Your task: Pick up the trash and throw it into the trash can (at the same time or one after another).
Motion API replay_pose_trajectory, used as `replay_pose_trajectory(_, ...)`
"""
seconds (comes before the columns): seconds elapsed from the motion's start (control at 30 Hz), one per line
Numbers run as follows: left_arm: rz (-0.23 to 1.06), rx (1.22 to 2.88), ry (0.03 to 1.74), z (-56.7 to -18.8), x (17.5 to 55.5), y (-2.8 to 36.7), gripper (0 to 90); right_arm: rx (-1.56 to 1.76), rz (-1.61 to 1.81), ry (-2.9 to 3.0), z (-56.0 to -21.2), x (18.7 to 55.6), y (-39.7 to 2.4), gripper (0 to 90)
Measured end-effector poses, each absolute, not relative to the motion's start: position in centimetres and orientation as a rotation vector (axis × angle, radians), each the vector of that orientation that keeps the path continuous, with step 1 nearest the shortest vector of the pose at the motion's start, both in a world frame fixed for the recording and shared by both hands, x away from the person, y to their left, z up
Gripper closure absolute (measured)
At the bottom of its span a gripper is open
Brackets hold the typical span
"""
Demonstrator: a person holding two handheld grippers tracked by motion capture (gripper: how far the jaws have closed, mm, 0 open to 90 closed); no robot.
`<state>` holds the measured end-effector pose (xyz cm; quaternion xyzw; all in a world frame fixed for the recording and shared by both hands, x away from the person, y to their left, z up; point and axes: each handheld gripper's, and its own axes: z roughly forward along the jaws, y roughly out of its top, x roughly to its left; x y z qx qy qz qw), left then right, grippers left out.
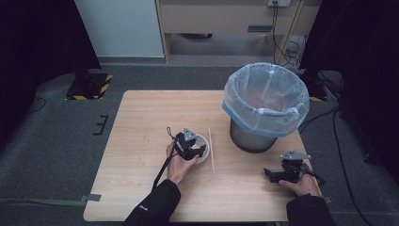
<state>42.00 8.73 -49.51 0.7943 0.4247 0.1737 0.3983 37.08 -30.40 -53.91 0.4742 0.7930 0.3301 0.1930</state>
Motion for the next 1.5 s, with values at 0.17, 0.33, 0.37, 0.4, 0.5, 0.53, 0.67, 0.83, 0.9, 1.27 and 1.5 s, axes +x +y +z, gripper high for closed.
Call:
replay_pose_trajectory(0.17, 0.444, 1.98, 1.066, -49.1, 41.8, 8.8, 49.6, 1.33, 0.926, 2.225, -53.9, 37.1, -30.4, 0.8)
replay_pose_trajectory(0.33, 0.442, 1.967, 1.053, -48.5, 41.6, 8.9, 50.0, 1.33, 0.926, 2.225, -53.9, 37.1, -30.4, 0.7)
replay_pose_trajectory(0.37, 0.441, 1.961, 1.052, -48.4, 41.5, 8.9, 50.2, 1.33, 0.926, 2.225, -53.9, 37.1, -30.4, 0.7)
replay_pose_trajectory(0.4, 0.441, 1.961, 1.052, -48.4, 41.5, 8.9, 50.8, 1.33, 0.926, 2.225, -53.9, 37.1, -30.4, 0.7)
replay_pose_trajectory(0.5, 0.433, 1.938, 1.037, -47.8, 41.2, 8.7, 52.1, 1.33, 0.926, 2.225, -53.9, 37.1, -30.4, 0.7)
replay_pose_trajectory(0.53, 0.43, 1.936, 1.03, -47.6, 41.1, 8.5, 52.7, 1.331, 0.926, 2.225, -53.9, 37.1, -30.4, 0.7)
replay_pose_trajectory(0.67, 0.415, 1.928, 0.999, -47.2, 40.6, 7.5, 53.7, 1.33, 0.926, 2.225, -53.9, 37.1, -30.4, 0.7)
replay_pose_trajectory(0.83, 0.394, 1.929, 0.965, -47.1, 40.2, 6.1, 54.4, 1.331, 0.926, 2.225, -53.9, 37.1, -30.4, 0.7)
replay_pose_trajectory(0.9, 0.39, 1.937, 0.956, -47.1, 40.1, 5.7, 54.4, 1.331, 0.926, 2.225, -53.9, 37.1, -30.4, 0.8)
replay_pose_trajectory(1.27, 0.349, 1.933, 0.93, -47.3, 39.4, 3.3, 53.7, 1.33, 0.926, 2.225, -53.9, 37.1, -30.4, 0.8)
replay_pose_trajectory(1.5, 0.332, 1.964, 0.95, -48.4, 38.9, 0.0, 53.3, 1.33, 0.926, 2.225, -53.9, 37.1, -30.4, 0.8)
